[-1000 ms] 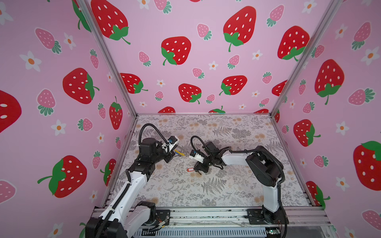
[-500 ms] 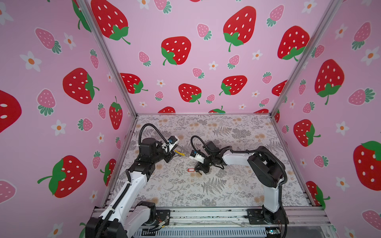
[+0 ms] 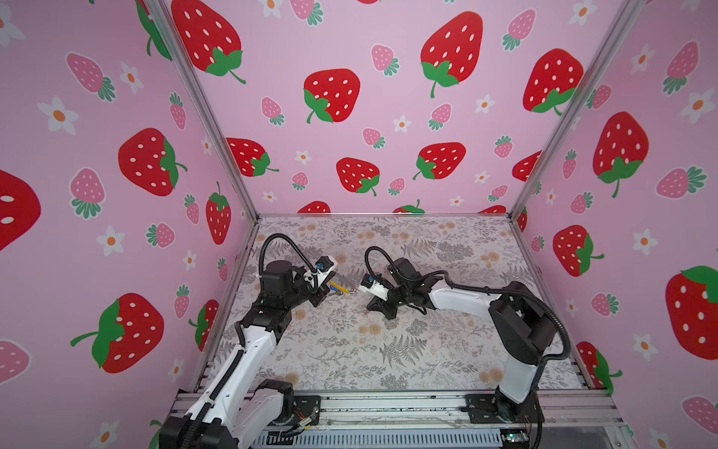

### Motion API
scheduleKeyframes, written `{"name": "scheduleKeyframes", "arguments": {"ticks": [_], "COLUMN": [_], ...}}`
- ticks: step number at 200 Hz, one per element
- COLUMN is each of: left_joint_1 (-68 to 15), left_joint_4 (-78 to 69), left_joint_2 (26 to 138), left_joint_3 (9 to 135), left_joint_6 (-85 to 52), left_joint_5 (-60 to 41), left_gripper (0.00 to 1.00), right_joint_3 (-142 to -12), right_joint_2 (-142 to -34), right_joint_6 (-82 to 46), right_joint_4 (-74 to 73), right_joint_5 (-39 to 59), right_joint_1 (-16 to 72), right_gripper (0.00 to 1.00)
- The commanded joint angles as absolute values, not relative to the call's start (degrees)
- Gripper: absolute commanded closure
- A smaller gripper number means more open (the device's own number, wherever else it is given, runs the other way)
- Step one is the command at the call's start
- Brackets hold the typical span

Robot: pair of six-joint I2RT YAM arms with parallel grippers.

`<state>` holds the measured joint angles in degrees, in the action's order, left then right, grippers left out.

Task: Put the keys on the keyring
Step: 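Lift the red-tagged key toward the strip held by the left gripper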

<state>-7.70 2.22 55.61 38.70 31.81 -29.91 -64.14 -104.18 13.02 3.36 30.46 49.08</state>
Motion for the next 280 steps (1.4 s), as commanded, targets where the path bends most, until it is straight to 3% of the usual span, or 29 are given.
{"name": "scheduleKeyframes", "arguments": {"ticks": [1,62,108,158,280], "left_joint_1": [-7.7,-11.4,-20.3,-22.9,-30.2], "left_joint_4": [0.5,4.8,6.3,8.1,16.2], "left_joint_2": [54.8,55.8,58.3,62.9,69.6], "left_joint_3": [38.1,40.4,42.7,48.0,55.0], "left_joint_6": [32.5,37.3,43.5,45.1,46.1], "left_joint_5": [-33.2,-37.4,-29.9,-36.5,-41.5], "left_gripper": [1.0,1.0,1.0,1.0,1.0], "right_joint_3": [-62.7,-59.1,-55.9,-46.3,-37.3], "right_joint_2": [-101.8,-93.9,-84.5,-75.0,-66.8], "right_joint_6": [15.6,21.1,29.0,35.2,45.3], "right_joint_4": [3.1,0.1,-1.8,-11.8,-23.4], "right_joint_5": [30.9,28.6,27.0,25.2,32.9], "right_joint_1": [47.1,41.5,40.2,40.2,40.2], "right_gripper": [0.98,0.98,1.0,1.0,1.0]}}
